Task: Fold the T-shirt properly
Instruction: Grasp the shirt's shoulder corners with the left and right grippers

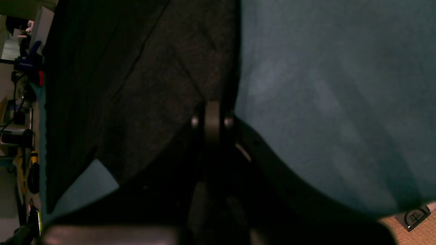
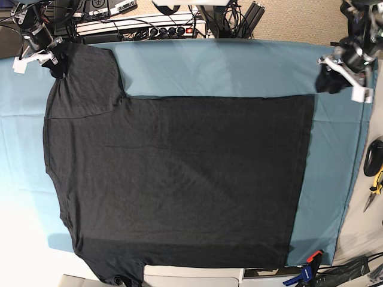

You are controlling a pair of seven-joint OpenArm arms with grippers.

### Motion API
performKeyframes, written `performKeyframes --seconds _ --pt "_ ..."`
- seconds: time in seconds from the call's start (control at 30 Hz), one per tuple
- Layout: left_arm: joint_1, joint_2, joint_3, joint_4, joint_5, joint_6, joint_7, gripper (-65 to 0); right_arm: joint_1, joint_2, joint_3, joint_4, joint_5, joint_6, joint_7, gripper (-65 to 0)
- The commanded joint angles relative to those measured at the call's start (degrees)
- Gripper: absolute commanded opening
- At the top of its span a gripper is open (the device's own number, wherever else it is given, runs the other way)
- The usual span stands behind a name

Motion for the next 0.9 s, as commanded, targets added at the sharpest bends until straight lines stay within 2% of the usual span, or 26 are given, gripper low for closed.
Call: performKeyframes --seconds 0.0,0.17,0.5,0.7,0.77,0.87 --pt "-1.2 -0.8 0.8 -0.9 -1.9 -0.3 -0.6 -38.0 -0.8 0.3 -0.3 0.0 -2.9 -0.7 -3.2 -65.0" --pt "-7.4 -0.8 5.3 -8.3 -2.4 -0.7 0.8 -38.0 -0.8 0.3 -0.3 0.0 -3.0 -0.7 -3.2 -65.0" --pt "-11.4 -1.6 5.4 -11.9 -3.4 -1.2 1.3 -38.0 -0.8 0.3 -0.2 0.0 -3.1 -0.6 -3.2 -65.0" --pt "-11.7 -3.6 5.3 -11.9 2.0 -0.9 0.2 -38.0 -0.8 0.3 -0.2 0.0 -3.1 -0.6 -3.3 -65.0" --pt "-11.7 -4.0 5.3 -11.9 3.9 0.7 0.0 -38.0 -0.8 0.3 -0.2 0.0 -3.1 -0.6 -3.3 -65.0" --pt "-11.7 -4.1 5.3 -11.9 5.0 1.1 -0.3 -38.0 -0.8 0.3 -0.2 0.0 -3.1 -0.6 -3.2 -65.0"
